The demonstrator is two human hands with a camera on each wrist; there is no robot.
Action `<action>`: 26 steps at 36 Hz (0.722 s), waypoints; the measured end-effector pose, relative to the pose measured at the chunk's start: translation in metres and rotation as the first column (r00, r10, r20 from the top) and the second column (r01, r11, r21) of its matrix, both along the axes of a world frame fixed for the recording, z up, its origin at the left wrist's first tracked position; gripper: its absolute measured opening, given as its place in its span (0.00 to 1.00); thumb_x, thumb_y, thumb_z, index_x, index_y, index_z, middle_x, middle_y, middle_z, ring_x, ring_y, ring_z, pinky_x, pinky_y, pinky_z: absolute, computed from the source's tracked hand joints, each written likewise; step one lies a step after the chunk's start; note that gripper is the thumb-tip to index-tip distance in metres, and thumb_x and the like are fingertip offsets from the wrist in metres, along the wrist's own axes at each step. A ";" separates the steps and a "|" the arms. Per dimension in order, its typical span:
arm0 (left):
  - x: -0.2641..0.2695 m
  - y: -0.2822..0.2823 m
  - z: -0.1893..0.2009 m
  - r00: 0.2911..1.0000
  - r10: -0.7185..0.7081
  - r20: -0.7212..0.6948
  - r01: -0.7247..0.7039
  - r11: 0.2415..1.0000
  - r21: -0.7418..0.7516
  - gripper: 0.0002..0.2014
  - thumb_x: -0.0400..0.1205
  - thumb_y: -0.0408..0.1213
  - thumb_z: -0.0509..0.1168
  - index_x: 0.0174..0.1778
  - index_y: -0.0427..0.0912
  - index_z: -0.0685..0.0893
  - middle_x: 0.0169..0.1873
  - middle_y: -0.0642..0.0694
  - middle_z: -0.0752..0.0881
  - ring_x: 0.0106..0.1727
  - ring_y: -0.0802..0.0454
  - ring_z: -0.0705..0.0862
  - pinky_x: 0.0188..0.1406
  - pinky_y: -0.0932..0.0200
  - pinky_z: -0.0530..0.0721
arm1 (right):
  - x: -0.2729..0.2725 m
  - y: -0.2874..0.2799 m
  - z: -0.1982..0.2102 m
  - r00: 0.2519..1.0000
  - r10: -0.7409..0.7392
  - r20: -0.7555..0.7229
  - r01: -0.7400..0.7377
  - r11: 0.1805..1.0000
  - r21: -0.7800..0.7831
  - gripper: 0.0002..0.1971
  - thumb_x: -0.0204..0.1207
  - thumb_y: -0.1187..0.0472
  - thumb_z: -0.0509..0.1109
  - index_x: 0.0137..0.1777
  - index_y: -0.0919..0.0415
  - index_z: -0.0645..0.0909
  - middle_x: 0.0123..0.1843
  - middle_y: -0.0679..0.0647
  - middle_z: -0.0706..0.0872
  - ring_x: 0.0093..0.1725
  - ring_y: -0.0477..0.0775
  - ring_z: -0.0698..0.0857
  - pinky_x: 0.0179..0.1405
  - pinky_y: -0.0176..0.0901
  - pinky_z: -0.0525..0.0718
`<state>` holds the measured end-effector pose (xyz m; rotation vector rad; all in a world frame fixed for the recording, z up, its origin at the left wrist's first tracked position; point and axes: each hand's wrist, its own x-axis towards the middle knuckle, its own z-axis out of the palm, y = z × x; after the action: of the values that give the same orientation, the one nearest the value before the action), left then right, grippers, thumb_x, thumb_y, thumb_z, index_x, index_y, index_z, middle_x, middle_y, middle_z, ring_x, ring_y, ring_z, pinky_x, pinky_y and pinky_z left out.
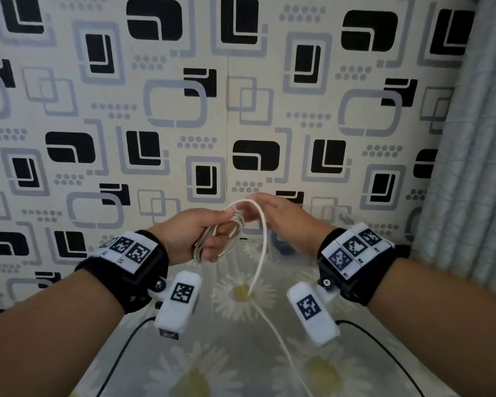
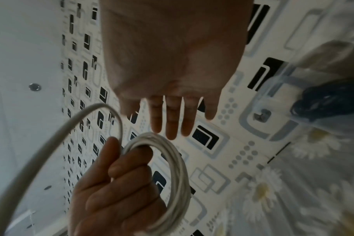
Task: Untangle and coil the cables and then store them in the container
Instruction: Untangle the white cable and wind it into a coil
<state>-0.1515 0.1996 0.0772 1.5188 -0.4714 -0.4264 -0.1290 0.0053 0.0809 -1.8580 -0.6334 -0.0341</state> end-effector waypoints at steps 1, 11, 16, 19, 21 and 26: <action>0.000 0.000 0.001 1.000 0.015 0.005 -0.015 1.000 0.008 0.17 0.77 0.50 0.60 0.27 0.43 0.71 0.15 0.49 0.67 0.15 0.54 0.66 0.17 0.64 0.69 | -0.001 0.001 -0.002 0.999 0.018 -0.051 -0.014 0.998 0.065 0.18 0.87 0.48 0.56 0.53 0.57 0.85 0.49 0.53 0.89 0.52 0.50 0.88 0.54 0.42 0.82; 0.003 0.003 -0.001 0.995 0.095 0.019 -0.095 0.995 0.000 0.19 0.81 0.50 0.60 0.28 0.43 0.69 0.18 0.47 0.68 0.19 0.51 0.72 0.28 0.60 0.79 | -0.007 -0.001 -0.005 0.967 0.130 -0.219 -0.094 0.982 0.165 0.08 0.85 0.60 0.63 0.45 0.61 0.78 0.33 0.54 0.82 0.29 0.50 0.82 0.42 0.52 0.87; 0.000 0.000 0.000 0.997 -0.054 -0.060 0.053 0.998 -0.020 0.19 0.80 0.52 0.60 0.26 0.45 0.71 0.17 0.50 0.68 0.17 0.54 0.69 0.28 0.60 0.77 | 0.000 -0.004 -0.002 0.995 -0.093 -0.042 0.097 0.989 0.108 0.13 0.85 0.56 0.63 0.41 0.58 0.81 0.19 0.43 0.67 0.17 0.42 0.62 0.17 0.34 0.65; -0.001 -0.002 0.002 0.982 -0.166 -0.094 0.151 0.977 -0.148 0.19 0.77 0.52 0.65 0.25 0.46 0.73 0.15 0.53 0.68 0.13 0.58 0.67 0.28 0.60 0.79 | -0.001 0.002 -0.005 0.992 -0.122 -0.035 0.124 0.989 0.083 0.14 0.85 0.53 0.63 0.40 0.58 0.80 0.19 0.43 0.67 0.18 0.44 0.62 0.17 0.36 0.62; 0.001 -0.002 0.004 0.959 -0.264 -0.097 0.231 0.936 -0.266 0.19 0.76 0.52 0.72 0.27 0.45 0.74 0.15 0.54 0.70 0.13 0.60 0.68 0.28 0.60 0.81 | -0.001 0.005 -0.008 0.993 -0.114 -0.044 0.117 0.990 0.074 0.18 0.85 0.50 0.62 0.45 0.65 0.81 0.19 0.43 0.68 0.18 0.45 0.62 0.19 0.38 0.61; 0.003 -0.007 0.004 0.947 -0.312 -0.080 0.257 0.882 -0.394 0.19 0.73 0.51 0.76 0.29 0.45 0.75 0.15 0.54 0.70 0.13 0.60 0.64 0.27 0.61 0.80 | -0.005 0.011 -0.012 0.994 -0.094 -0.056 0.099 0.990 0.097 0.23 0.87 0.50 0.56 0.61 0.74 0.76 0.23 0.48 0.66 0.24 0.49 0.61 0.23 0.44 0.58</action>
<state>-0.1486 0.1928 0.0812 1.0367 -0.6307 -0.6301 -0.1336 0.0165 0.0690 -1.7857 -0.4967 -0.0801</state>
